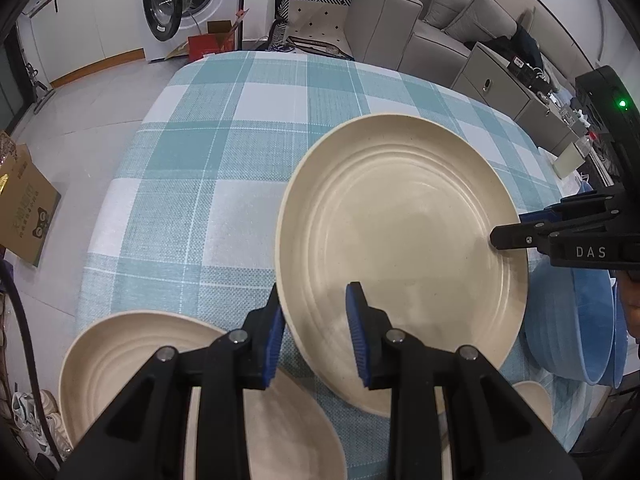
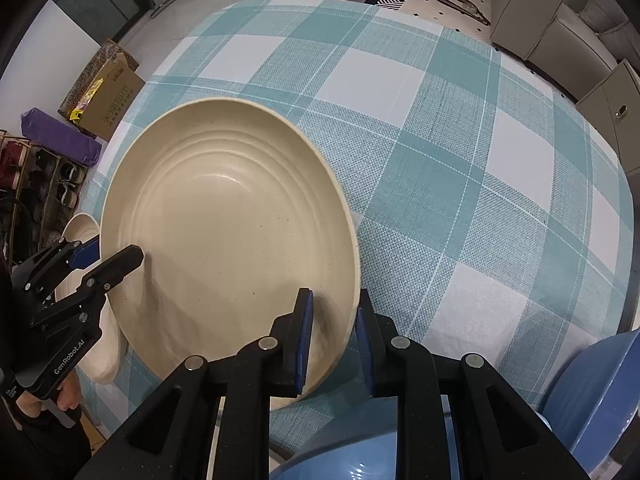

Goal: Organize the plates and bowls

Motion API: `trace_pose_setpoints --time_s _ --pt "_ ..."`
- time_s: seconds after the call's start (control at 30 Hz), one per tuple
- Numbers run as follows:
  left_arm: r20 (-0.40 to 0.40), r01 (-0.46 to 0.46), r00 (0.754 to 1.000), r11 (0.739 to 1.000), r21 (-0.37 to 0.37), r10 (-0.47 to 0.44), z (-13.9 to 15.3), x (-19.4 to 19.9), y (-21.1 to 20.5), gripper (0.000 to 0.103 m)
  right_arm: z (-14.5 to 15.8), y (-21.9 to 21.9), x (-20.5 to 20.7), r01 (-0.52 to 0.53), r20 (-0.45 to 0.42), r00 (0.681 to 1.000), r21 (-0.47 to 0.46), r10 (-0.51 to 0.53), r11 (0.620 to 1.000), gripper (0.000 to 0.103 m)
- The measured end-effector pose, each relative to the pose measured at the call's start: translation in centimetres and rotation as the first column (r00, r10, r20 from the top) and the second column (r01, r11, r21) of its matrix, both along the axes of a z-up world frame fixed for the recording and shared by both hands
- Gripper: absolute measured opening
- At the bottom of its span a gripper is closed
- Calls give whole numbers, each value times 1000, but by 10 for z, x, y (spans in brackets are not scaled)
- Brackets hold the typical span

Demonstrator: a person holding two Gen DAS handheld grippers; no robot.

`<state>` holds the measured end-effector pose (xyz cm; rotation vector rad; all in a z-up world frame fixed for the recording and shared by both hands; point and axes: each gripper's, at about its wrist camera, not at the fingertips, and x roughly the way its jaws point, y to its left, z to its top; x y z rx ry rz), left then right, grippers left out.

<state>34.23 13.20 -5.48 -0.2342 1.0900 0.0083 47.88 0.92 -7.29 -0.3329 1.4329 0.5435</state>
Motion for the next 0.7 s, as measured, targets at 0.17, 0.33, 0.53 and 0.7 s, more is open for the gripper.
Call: trace_pose_setpoints --time_s 0.17,0.33,0.53,0.7 --pt "23 -6 1000 1000 5 6 13 -6 -1 28 16 -3 -6 -8 24 1000 9 8 1000 21" --pt "53 -7 999 1000 11 7 30 -16 -2 28 36 -6 -16 -13 54 998 14 12 1000 21" --pt "88 -9 996 1000 22 7 52 -34 -3 28 61 -9 -35 -24 76 997 29 22 999 21" --pt "109 -2 994 1000 28 -1 67 -50 -6 28 73 -11 -55 -29 81 996 30 27 999 21"
